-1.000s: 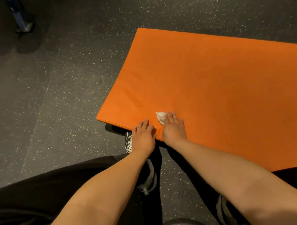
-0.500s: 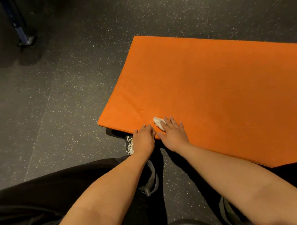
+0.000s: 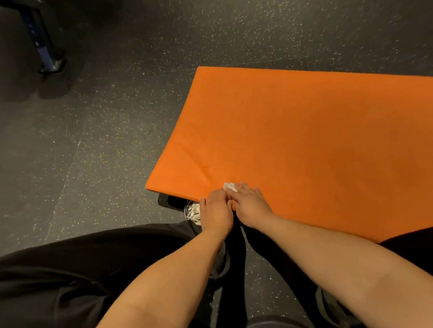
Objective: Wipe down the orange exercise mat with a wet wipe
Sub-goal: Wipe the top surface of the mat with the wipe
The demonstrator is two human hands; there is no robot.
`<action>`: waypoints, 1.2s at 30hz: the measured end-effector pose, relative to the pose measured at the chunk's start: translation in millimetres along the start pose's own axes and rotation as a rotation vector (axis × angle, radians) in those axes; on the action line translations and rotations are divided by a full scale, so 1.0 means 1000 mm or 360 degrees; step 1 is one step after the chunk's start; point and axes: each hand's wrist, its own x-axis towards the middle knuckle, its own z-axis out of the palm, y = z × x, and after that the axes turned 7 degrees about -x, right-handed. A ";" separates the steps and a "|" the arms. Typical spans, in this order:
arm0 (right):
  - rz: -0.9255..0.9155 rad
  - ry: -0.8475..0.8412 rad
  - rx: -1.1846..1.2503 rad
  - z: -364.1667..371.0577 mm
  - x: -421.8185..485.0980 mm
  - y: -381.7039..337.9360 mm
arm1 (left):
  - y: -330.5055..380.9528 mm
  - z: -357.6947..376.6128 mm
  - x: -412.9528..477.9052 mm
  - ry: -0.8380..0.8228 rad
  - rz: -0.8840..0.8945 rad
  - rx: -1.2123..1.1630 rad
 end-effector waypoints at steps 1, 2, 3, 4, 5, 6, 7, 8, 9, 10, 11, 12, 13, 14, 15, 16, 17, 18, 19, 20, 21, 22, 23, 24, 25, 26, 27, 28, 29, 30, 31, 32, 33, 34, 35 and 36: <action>0.0011 0.0002 -0.0056 -0.001 -0.001 0.005 | -0.001 0.001 -0.001 -0.0033 0.0002 0.0021; 0.0067 0.0008 -0.0116 -0.004 -0.002 0.010 | 0.000 0.002 -0.001 -0.0094 -0.0001 0.0069; 0.0169 0.0011 -0.0157 -0.007 -0.001 0.016 | 0.000 0.001 -0.001 -0.0163 -0.0009 0.0128; 0.0304 0.0010 -0.0170 -0.009 -0.002 0.022 | 0.000 0.001 -0.001 -0.0217 -0.0006 0.0195; 0.0438 0.0016 -0.0160 -0.010 -0.001 0.027 | 0.001 0.001 0.000 -0.0257 0.0003 0.0256; 0.0535 0.0024 -0.0136 -0.010 -0.001 0.029 | 0.001 0.002 0.002 -0.0289 0.0003 0.0298; 0.0573 0.0023 -0.0092 -0.008 0.000 0.027 | 0.003 0.002 0.002 -0.0321 -0.0012 0.0313; 0.0547 0.0014 -0.0034 -0.006 0.001 0.021 | 0.005 0.001 0.001 -0.0352 -0.0043 0.0304; 0.0467 0.0003 0.0027 -0.004 0.001 0.013 | 0.007 0.001 0.002 -0.0377 -0.0076 0.0281; 0.0352 -0.0014 0.0071 -0.002 0.000 0.006 | 0.008 0.002 0.002 -0.0393 -0.0095 0.0263; 0.0235 -0.0028 0.0095 0.000 -0.001 0.001 | 0.009 0.002 0.003 -0.0400 -0.0101 0.0256; 0.0141 -0.0038 0.0094 0.000 -0.002 0.001 | 0.009 0.001 0.004 -0.0398 -0.0096 0.0256; 0.0080 -0.0048 0.0033 -0.001 -0.002 0.006 | 0.008 0.001 0.005 -0.0391 -0.0088 0.0266; 0.0067 -0.0048 -0.0057 -0.003 0.001 0.013 | 0.007 0.001 0.005 -0.0378 -0.0087 0.0275; 0.0119 -0.0046 -0.0140 -0.005 0.006 0.022 | 0.006 0.001 0.006 -0.0368 -0.0090 0.0280; 0.0250 -0.0046 -0.0163 -0.009 0.010 0.031 | 0.006 0.001 0.007 -0.0365 -0.0095 0.0286; 0.0428 -0.0045 -0.0141 -0.013 0.014 0.039 | 0.007 0.001 0.009 -0.0365 -0.0094 0.0295; 0.0595 -0.0039 -0.0090 -0.016 0.018 0.043 | 0.007 0.001 0.011 -0.0358 -0.0090 0.0307; 0.0697 -0.0041 -0.0045 -0.017 0.022 0.043 | 0.008 0.001 0.013 -0.0347 -0.0086 0.0321; 0.0718 -0.0051 -0.0008 -0.016 0.024 0.037 | 0.008 0.001 0.016 -0.0330 -0.0085 0.0335; 0.0662 -0.0068 0.0019 -0.014 0.027 0.029 | 0.008 0.000 0.020 -0.0312 -0.0096 0.0347; 0.0538 -0.0079 0.0040 -0.011 0.028 0.019 | 0.007 0.000 0.024 -0.0292 -0.0110 0.0365; 0.0370 -0.0085 0.0046 -0.009 0.030 0.009 | 0.005 -0.001 0.027 -0.0272 -0.0121 0.0393; 0.0202 -0.0095 0.0035 -0.008 0.031 0.003 | 0.004 -0.001 0.030 -0.0256 -0.0132 0.0418; 0.0065 -0.0105 0.0017 -0.007 0.034 0.002 | 0.002 0.000 0.033 -0.0247 -0.0139 0.0425; -0.0027 -0.0119 -0.0017 -0.009 0.037 0.006 | -0.001 0.000 0.034 -0.0244 -0.0144 0.0416; -0.0067 -0.0124 -0.0072 -0.011 0.041 0.012 | -0.004 0.001 0.034 -0.0238 -0.0144 0.0400; -0.0044 -0.0116 -0.0125 -0.013 0.046 0.020 | -0.006 0.003 0.033 -0.0228 -0.0138 0.0385; 0.0047 -0.0094 -0.0146 -0.015 0.051 0.028 | -0.007 0.004 0.032 -0.0220 -0.0138 0.0370; 0.0195 -0.0067 -0.0133 -0.018 0.057 0.034 | -0.007 0.005 0.033 -0.0209 -0.0144 0.0352; 0.0351 -0.0040 -0.0105 -0.021 0.063 0.037 | -0.008 0.006 0.035 -0.0189 -0.0152 0.0342; 0.0458 -0.0028 -0.0080 -0.022 0.069 0.036 | -0.008 0.006 0.037 -0.0162 -0.0164 0.0341; 0.0480 -0.0028 -0.0055 -0.023 0.074 0.030 | -0.009 0.006 0.041 -0.0132 -0.0181 0.0332; 0.0409 -0.0043 -0.0035 -0.021 0.078 0.022 | -0.010 0.005 0.044 -0.0105 -0.0207 0.0306; 0.0271 -0.0066 -0.0023 -0.018 0.079 0.012 | -0.011 0.005 0.046 -0.0087 -0.0233 0.0271; 0.0114 -0.0088 -0.0010 -0.015 0.078 0.004 | -0.011 0.005 0.047 -0.0081 -0.0246 0.0242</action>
